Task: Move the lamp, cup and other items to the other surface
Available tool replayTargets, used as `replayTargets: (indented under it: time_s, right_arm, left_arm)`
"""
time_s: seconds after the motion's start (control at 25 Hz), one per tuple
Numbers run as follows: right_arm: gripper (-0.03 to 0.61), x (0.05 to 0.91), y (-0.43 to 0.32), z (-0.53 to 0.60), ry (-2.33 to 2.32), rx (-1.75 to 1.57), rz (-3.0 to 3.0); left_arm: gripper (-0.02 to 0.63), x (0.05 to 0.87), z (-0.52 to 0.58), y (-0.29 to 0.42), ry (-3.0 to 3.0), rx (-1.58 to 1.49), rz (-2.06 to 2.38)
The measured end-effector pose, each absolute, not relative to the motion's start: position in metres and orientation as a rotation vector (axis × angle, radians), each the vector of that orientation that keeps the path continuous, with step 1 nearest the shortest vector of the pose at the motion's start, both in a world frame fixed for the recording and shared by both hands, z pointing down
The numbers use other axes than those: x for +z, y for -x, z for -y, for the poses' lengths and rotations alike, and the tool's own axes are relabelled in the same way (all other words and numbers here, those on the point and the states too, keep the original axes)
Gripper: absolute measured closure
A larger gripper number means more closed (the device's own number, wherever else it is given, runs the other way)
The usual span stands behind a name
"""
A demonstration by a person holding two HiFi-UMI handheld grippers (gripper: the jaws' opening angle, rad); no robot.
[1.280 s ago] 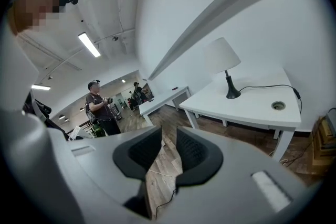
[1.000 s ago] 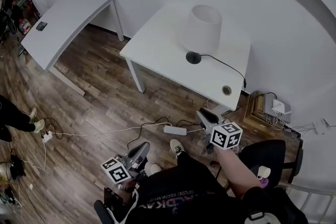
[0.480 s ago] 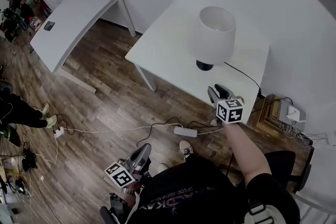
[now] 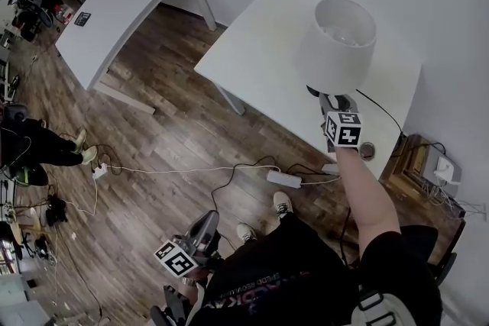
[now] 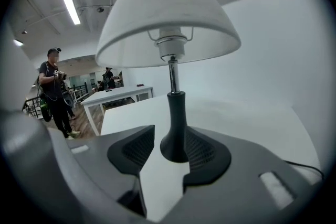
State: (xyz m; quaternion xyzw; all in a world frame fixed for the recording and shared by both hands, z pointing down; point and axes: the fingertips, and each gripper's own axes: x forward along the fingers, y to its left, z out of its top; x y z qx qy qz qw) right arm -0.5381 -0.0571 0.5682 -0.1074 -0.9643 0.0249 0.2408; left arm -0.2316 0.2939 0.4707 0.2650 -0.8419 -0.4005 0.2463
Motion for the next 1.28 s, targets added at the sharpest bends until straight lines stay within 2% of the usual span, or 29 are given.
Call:
replayTargets:
  time_s: [0.16,0.72,0.88,1.28]
  right_arm:
    - [0.368,0.575,0.562,0.058,0.288,0.001,2.663]
    - [0.38,0.58,0.609,0.058,0.296,-0.029,2.706]
    - [0.403,0.584,0.615,0.054,0.323,-0.043,2.7]
    - [0.408,0.587,0.621,0.05,0.342,-0.008,2.67]
  left_arm:
    - [0.615,0.476,-0.292,0.228,-0.675,-1.104,2.293]
    - [0.615,0.481,-0.288,0.214,-0.55,-1.101,2.298]
    - [0.615,0.484,-0.29,0.204,-0.518,-1.111,2.3]
    - [0.615,0.493,-0.283,0.195,-0.495,-1.184,2.278]
